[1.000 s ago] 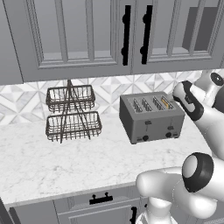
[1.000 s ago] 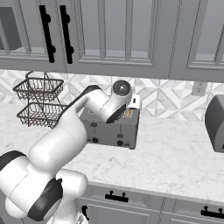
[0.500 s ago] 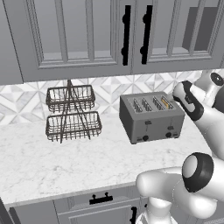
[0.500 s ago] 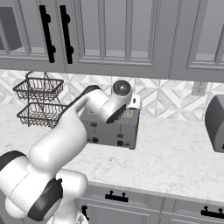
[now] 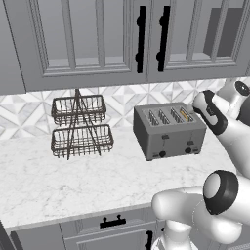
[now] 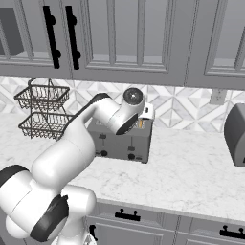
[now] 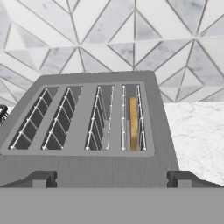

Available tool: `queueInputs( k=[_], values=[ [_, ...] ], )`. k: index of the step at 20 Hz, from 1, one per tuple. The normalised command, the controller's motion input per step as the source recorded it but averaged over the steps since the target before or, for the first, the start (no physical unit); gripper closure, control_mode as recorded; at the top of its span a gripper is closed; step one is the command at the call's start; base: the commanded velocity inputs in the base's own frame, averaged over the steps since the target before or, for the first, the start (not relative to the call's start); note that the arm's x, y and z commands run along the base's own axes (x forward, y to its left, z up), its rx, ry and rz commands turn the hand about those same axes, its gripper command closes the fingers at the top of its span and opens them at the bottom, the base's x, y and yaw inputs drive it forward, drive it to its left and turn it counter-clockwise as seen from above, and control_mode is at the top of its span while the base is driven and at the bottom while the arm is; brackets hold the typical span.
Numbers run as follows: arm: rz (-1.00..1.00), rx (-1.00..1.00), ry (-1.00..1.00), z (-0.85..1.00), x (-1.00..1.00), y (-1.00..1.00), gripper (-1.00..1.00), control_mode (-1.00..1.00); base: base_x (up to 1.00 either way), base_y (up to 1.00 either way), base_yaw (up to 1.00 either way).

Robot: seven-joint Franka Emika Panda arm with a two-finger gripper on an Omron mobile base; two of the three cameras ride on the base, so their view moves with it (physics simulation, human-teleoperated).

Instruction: Start the toaster. Once the lever pops up, take the bread to the plate on the dining counter.

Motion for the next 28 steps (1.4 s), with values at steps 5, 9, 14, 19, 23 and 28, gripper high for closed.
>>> queueInputs(
  k=[5,9,14,19,23,28],
  values=[
    [0.00,0.00,0.00,0.00,0.00,0.00,-1.00,-1.00,0.00,0.00,0.00],
    [0.00,0.00,0.00,0.00,0.00,0.00,-1.00,-1.00,0.00,0.00,0.00],
    [0.00,0.00,0.00,0.00,0.00,0.00,-1.00,-1.00,0.00,0.00,0.00],
    [0.00,0.00,0.00,0.00,0.00,0.00,-1.00,-1.00,0.00,0.00,0.00],
    [0.00,0.00,0.00,0.00,0.00,0.00,-1.00,-1.00,0.00,0.00,0.00],
    [0.00,0.00,0.00,0.00,0.00,0.00,-1.00,-1.00,0.00,0.00,0.00]
  ],
)
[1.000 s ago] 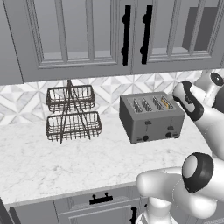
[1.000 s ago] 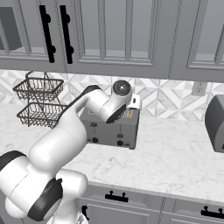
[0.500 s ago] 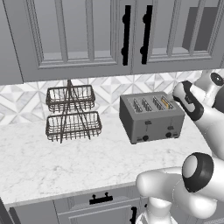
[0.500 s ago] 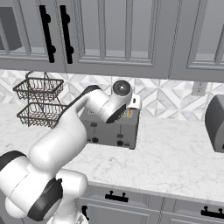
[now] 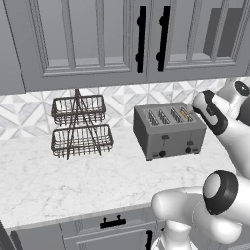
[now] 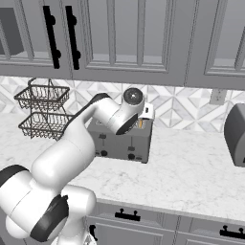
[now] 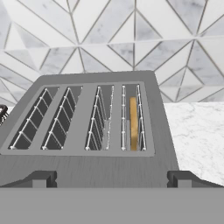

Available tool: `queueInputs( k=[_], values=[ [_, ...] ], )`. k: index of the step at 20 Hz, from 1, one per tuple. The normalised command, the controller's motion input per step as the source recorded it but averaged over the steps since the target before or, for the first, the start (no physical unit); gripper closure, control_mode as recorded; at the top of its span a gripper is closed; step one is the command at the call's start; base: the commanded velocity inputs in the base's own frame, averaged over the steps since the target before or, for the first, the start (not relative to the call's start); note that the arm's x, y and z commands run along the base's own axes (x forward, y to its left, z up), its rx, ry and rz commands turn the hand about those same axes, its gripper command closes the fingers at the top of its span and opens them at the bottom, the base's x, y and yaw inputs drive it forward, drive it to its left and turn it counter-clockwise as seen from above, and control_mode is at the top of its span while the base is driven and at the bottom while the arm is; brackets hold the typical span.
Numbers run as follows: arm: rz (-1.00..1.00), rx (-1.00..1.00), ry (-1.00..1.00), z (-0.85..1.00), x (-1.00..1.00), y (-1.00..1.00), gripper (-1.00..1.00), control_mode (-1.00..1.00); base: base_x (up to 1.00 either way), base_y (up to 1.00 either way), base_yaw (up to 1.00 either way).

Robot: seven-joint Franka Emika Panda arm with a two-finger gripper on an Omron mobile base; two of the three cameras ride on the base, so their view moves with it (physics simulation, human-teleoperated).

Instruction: Start the toaster. Once the lever pops up, take the bread to the plate on the dining counter.

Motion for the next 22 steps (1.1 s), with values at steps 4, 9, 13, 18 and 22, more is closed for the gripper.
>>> queueInputs(
  k=[4,9,13,18,22],
  values=[
    [0.00,0.00,0.00,0.00,0.00,0.00,-1.00,-1.00,0.00,0.00,0.00],
    [0.00,0.00,0.00,0.00,0.00,0.00,-1.00,-1.00,0.00,0.00,0.00],
    [0.00,0.00,0.00,0.00,0.00,0.00,-1.00,-1.00,0.00,0.00,0.00],
    [0.00,0.00,0.00,0.00,0.00,0.00,-1.00,-1.00,0.00,0.00,0.00],
    [0.00,0.00,0.00,0.00,0.00,0.00,-1.00,-1.00,0.00,0.00,0.00]
  ],
)
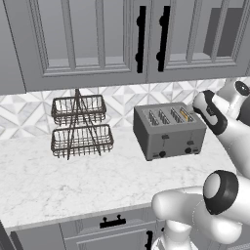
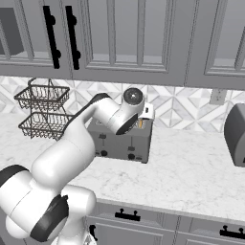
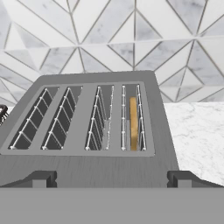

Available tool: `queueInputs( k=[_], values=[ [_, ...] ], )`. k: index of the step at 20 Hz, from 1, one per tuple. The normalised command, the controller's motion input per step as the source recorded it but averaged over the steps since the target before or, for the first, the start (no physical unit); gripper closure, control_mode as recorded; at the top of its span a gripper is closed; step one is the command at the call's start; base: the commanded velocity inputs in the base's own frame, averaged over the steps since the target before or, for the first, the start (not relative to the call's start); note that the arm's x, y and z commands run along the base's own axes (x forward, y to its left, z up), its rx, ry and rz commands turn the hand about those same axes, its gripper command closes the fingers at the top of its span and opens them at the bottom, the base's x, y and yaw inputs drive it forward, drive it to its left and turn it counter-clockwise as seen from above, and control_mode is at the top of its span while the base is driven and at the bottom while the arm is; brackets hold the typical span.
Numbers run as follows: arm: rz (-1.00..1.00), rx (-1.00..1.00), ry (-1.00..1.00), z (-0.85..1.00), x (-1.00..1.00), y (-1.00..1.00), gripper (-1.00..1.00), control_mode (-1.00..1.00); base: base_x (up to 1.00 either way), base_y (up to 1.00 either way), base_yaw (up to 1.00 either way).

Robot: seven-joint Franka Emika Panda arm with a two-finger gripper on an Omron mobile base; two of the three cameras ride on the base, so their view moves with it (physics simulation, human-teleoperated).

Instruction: Start the toaster. Once the lever pops up, take the bread to the plate on the dining counter.

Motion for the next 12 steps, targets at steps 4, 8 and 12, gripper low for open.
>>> queueInputs(
  k=[4,8,12],
  values=[
    [0.00,0.00,0.00,0.00,0.00,0.00,-1.00,-1.00,0.00,0.00,0.00],
    [0.00,0.00,0.00,0.00,0.00,0.00,-1.00,-1.00,0.00,0.00,0.00],
    [0.00,0.00,0.00,0.00,0.00,0.00,-1.00,-1.00,0.00,0.00,0.00]
  ],
)
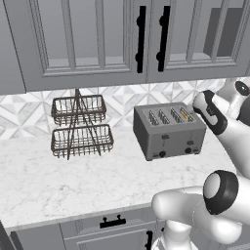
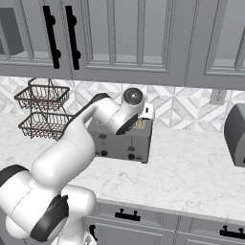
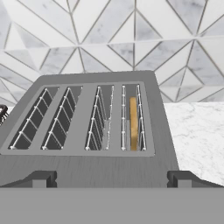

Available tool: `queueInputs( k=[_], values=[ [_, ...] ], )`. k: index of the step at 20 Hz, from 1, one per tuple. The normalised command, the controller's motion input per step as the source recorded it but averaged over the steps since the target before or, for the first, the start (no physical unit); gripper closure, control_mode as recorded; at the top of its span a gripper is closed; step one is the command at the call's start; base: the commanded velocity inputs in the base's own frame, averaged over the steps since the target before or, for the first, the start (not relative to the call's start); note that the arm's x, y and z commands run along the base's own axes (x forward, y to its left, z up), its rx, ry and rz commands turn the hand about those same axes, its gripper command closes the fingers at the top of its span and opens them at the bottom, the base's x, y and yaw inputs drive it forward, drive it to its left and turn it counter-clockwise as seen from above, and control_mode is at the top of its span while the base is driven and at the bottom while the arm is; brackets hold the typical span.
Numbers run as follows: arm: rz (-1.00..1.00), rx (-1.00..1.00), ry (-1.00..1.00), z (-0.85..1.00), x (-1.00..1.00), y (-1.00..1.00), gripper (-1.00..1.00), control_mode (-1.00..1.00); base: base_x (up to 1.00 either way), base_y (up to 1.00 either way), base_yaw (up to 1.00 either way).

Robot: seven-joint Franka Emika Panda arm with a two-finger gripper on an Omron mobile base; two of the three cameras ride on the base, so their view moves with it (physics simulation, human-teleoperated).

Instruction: Start the toaster. Once the lever pops up, take the bread to the plate on the dining counter.

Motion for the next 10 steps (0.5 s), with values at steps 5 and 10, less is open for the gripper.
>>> queueInputs(
  k=[5,10],
  values=[
    [0.00,0.00,0.00,0.00,0.00,0.00,-1.00,-1.00,0.00,0.00,0.00],
    [0.00,0.00,0.00,0.00,0.00,0.00,-1.00,-1.00,0.00,0.00,0.00]
  ],
)
